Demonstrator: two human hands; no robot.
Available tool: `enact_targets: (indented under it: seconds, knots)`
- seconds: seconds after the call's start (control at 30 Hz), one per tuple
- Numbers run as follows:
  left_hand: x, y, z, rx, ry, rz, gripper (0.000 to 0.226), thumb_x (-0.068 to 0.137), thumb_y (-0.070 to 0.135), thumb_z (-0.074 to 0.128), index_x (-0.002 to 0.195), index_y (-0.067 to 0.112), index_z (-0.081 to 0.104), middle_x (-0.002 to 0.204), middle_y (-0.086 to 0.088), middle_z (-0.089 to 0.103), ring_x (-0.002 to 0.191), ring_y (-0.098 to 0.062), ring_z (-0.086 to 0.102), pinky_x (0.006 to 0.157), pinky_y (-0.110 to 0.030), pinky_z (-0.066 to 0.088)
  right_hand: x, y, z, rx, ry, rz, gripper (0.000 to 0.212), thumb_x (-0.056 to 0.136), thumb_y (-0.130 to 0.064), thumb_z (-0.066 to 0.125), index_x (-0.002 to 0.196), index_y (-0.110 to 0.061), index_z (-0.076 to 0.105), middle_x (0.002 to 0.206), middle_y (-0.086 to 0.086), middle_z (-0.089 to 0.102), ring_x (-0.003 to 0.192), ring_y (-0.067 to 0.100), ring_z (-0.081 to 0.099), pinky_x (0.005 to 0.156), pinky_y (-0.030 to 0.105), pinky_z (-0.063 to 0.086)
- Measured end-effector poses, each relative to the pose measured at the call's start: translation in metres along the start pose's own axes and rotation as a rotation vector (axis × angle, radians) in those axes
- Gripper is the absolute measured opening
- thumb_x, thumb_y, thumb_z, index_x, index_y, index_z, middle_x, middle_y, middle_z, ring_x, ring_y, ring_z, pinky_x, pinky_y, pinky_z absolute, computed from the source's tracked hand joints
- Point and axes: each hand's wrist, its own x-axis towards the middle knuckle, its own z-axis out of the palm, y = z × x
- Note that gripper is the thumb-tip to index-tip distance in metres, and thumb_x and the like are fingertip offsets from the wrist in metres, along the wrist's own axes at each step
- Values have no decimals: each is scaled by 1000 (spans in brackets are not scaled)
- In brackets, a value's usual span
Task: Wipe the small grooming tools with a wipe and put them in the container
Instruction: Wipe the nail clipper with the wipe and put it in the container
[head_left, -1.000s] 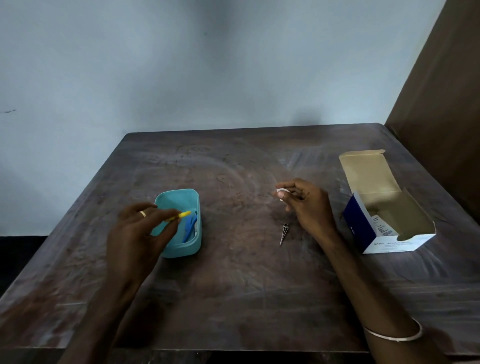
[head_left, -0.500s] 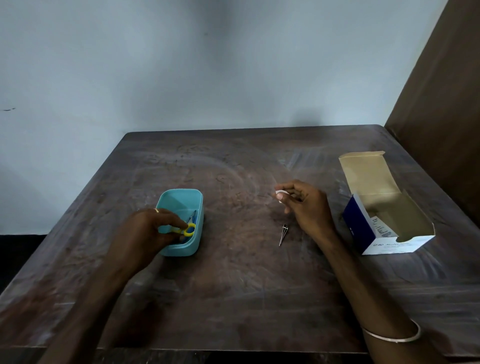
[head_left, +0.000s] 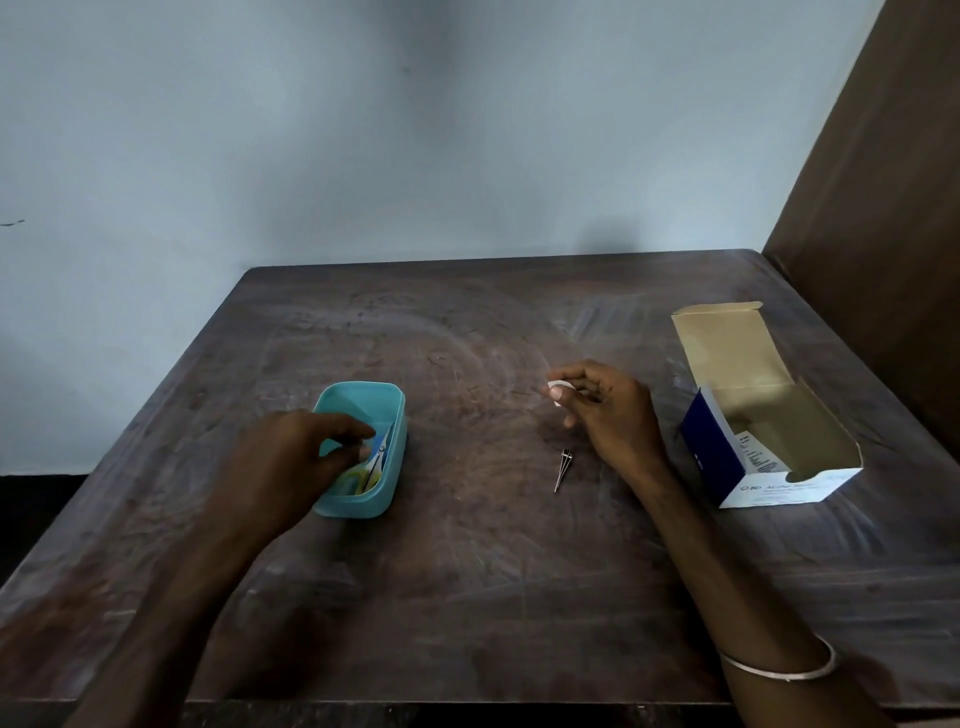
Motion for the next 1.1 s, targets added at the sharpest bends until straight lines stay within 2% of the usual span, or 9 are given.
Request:
enact_targets:
  seconds: [0.13,0.23,0.33,0.43,0.57,0.63,0.73,0.9,1.1]
  knots:
    - [-8,27,4,35,371,163,10,83,29,75,88,22,78,79,-2,75,73,-26,68,73,-35,48,-1,-1,0,-11,1,-13,10,90,-16,71,98,-21,74,93,-12,71,67,-1,66,58,12,50]
    - [-10,52,17,36,442,208,16,84,33,66,86,23,78,77,0,76,76,-26,71,81,-48,53,-1,1,-1,-49,34,-43,10,87,-17,74,95,-23,76,96,-10,72,83,-1,65,66,11,50]
    - [-6,79,37,-2,330,229,28,86,44,55,86,26,77,69,6,74,70,-21,70,79,-45,52,1,3,-1,-37,50,-39,12,84,-15,77,94,-22,78,94,-9,73,83,-1,66,69,14,53]
    - [1,102,62,29,203,221,30,84,52,57,83,29,76,69,7,74,72,-18,70,78,-41,49,1,2,-1,46,59,-9,15,83,-10,77,94,-19,77,86,-6,74,78,6,70,64,17,54]
    - [11,128,94,121,-43,155,46,89,65,49,100,28,73,91,4,75,92,-16,67,94,-39,41,-1,0,-1,38,58,15,16,87,-9,73,100,-18,75,92,-5,74,82,7,70,53,14,49]
    - [16,136,103,162,-97,148,47,88,65,51,105,26,72,99,2,74,99,-19,65,98,-41,38,-1,0,-2,19,56,10,15,87,-9,73,100,-18,75,92,-7,74,85,5,70,61,14,52]
    - [23,140,111,211,-151,146,45,86,60,59,106,22,71,107,-5,71,104,-25,63,96,-40,40,1,0,-3,-17,59,-15,15,85,-11,75,96,-20,76,89,-12,73,87,1,69,74,15,52]
    - [34,134,115,153,-158,166,32,89,47,60,100,19,73,102,-6,72,97,-27,66,82,-35,48,1,-1,-3,-42,80,-24,13,87,-13,73,98,-20,74,89,-11,71,88,1,68,74,18,54]
    - [57,117,108,-203,-82,73,19,92,32,62,104,20,72,98,1,73,89,-16,66,85,-35,53,0,-4,-2,36,42,-46,28,90,-11,70,116,-24,72,99,-2,74,86,6,70,68,18,56]
